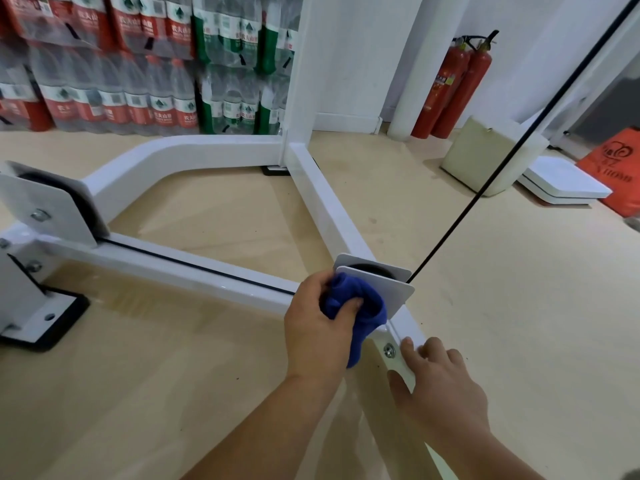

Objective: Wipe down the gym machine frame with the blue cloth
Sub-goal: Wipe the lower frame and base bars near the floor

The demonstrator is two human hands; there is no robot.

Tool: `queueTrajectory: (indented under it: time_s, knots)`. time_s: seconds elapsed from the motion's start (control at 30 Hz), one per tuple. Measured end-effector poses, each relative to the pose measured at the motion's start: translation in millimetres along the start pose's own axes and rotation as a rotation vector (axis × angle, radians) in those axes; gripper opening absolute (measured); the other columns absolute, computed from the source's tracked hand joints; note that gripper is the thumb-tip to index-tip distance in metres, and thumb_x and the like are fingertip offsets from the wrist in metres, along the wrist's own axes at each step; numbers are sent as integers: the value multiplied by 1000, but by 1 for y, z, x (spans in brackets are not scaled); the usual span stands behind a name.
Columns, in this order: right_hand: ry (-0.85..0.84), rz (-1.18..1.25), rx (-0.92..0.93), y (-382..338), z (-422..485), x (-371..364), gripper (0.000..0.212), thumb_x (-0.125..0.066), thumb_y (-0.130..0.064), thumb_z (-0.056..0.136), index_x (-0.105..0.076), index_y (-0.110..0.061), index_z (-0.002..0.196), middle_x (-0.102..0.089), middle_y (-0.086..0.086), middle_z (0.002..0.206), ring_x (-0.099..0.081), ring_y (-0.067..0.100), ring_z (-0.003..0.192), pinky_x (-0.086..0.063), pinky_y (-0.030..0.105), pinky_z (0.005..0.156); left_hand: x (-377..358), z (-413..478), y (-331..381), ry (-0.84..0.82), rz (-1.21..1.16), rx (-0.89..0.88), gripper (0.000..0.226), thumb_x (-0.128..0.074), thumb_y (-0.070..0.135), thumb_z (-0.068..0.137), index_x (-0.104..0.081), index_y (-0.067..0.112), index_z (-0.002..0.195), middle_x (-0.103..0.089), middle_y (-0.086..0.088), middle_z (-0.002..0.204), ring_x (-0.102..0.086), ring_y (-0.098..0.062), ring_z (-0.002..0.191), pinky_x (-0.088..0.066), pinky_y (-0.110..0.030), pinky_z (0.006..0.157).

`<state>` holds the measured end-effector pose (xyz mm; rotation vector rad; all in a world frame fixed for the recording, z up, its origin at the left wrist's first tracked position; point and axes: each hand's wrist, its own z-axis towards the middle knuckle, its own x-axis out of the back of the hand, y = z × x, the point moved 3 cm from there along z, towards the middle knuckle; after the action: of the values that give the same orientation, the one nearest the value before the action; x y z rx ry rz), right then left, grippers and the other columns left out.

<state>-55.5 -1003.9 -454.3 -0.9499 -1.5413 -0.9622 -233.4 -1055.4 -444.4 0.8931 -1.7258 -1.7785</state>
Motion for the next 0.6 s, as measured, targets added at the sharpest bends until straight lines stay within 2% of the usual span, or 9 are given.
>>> queueTrajectory:
  time_s: [0.1, 0.17, 0.33, 0.43, 0.53, 0.6]
  knots:
    - [3, 10, 0, -1, -1, 1, 62, -35, -66, 96, -24, -43, 152, -36, -15, 132, -35, 12, 123, -43, 25, 71, 4, -3, -11, 28, 13, 90, 26, -80, 14, 81, -66, 33, 93, -69, 19, 87, -66, -3, 82, -50, -11, 68]
    - [9, 14, 1, -2, -2, 2, 61, -35, -65, 96, -24, -43, 152, -36, -15, 131, -35, 13, 123, -43, 26, 70, 2, -3, -6, 18, 19, 88, 23, -79, 13, 82, -64, 30, 86, -68, 17, 83, -64, -6, 75, -48, -11, 64]
    - [1, -1, 9, -3, -4, -1, 63, -36, -63, 97, -20, -40, 154, -36, -14, 132, -36, 13, 122, -42, 23, 66, -20, 5, 34, -99, 159, -241, 16, -77, 13, 85, -66, 25, 86, -63, 11, 90, -60, -7, 88, -47, -14, 75]
    - [-6, 11, 9, -2, -4, 2, 62, -36, -64, 97, -23, -41, 152, -37, -14, 130, -37, 13, 122, -43, 24, 67, -24, 1, 19, -142, 237, -291, 10, -76, 18, 88, -69, 25, 90, -59, 16, 96, -59, -6, 93, -46, -15, 78]
    - [-22, 15, 15, -2, -4, 4, 60, -36, -64, 97, -24, -42, 151, -38, -14, 129, -37, 13, 121, -43, 25, 67, -27, -2, 14, -118, 264, -303, 8, -75, 20, 88, -71, 26, 91, -59, 17, 96, -59, -7, 92, -48, -21, 80]
    - [-23, 23, 14, -1, -4, 3, 61, -37, -64, 96, -24, -42, 151, -37, -15, 129, -36, 13, 122, -43, 25, 66, -33, -2, 26, -109, 299, -396, 8, -74, 20, 90, -74, 25, 97, -61, 15, 97, -58, -7, 94, -48, -21, 83]
